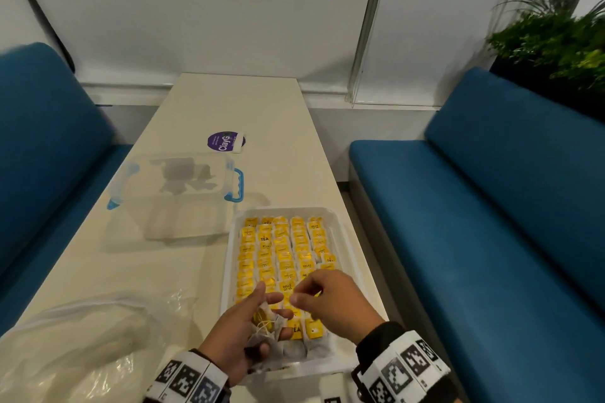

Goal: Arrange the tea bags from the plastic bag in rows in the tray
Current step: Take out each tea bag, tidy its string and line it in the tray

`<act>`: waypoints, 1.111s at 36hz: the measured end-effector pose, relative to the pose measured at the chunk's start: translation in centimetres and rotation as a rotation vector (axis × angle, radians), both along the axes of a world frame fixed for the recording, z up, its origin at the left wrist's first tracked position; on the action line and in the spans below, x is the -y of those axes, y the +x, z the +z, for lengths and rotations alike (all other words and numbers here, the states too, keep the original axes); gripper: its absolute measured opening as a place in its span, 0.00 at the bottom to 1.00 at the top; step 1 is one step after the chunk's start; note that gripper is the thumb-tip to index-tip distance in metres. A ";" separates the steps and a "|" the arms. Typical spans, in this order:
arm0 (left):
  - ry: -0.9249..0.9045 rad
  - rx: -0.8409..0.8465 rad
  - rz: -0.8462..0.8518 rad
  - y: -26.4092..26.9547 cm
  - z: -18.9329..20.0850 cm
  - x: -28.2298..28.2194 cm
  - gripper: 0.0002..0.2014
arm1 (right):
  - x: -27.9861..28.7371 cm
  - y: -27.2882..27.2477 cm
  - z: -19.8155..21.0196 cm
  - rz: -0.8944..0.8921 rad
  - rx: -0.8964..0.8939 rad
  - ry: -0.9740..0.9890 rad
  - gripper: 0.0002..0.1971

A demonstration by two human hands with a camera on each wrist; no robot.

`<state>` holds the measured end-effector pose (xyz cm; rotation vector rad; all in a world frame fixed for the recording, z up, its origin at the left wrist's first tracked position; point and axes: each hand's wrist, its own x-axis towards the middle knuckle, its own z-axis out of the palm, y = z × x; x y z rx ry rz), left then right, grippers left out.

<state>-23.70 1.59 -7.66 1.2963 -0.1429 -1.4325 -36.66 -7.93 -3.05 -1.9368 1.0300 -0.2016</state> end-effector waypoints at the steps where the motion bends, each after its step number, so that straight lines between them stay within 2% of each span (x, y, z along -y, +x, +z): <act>1: -0.003 0.012 -0.007 0.0 0.1 0.1 0.23 | -0.3 0.3 0.3 0.040 0.029 0.036 0.05; 6: -0.003 0.008 -0.027 0.0 1.0 0.3 0.25 | -1.1 1.5 0.4 0.091 0.125 0.025 0.05; 10: 0.013 -0.001 -0.063 0.2 1.4 0.3 0.29 | -1.0 2.3 -0.1 0.099 0.106 -0.002 0.06; 13: 0.020 -0.006 -0.078 0.5 1.6 0.3 0.31 | -0.8 2.7 -0.5 0.115 0.066 0.016 0.12; 17: 0.014 0.018 -0.083 0.9 2.0 0.1 0.26 | -0.1 2.9 -0.4 0.069 0.152 0.054 0.11; 22: -0.028 0.080 -0.079 1.4 2.3 -0.3 0.12 | 0.4 3.2 -0.6 -0.031 0.251 0.081 0.09; 25: -0.029 0.152 -0.104 1.6 2.2 -0.4 0.08 | 0.6 3.4 -0.5 -0.073 0.320 0.147 0.07; 28: -0.027 0.204 -0.123 1.8 1.9 -0.3 0.05 | 0.7 3.6 -0.4 -0.105 0.364 0.202 0.06; 34: -0.031 0.303 -0.124 1.9 1.2 0.2 0.03 | 0.7 3.6 -1.3 -0.148 0.335 0.160 0.04; 40: -0.050 0.374 -0.111 1.7 1.1 0.6 0.05 | 0.6 3.4 -1.2 -0.133 0.359 0.103 0.05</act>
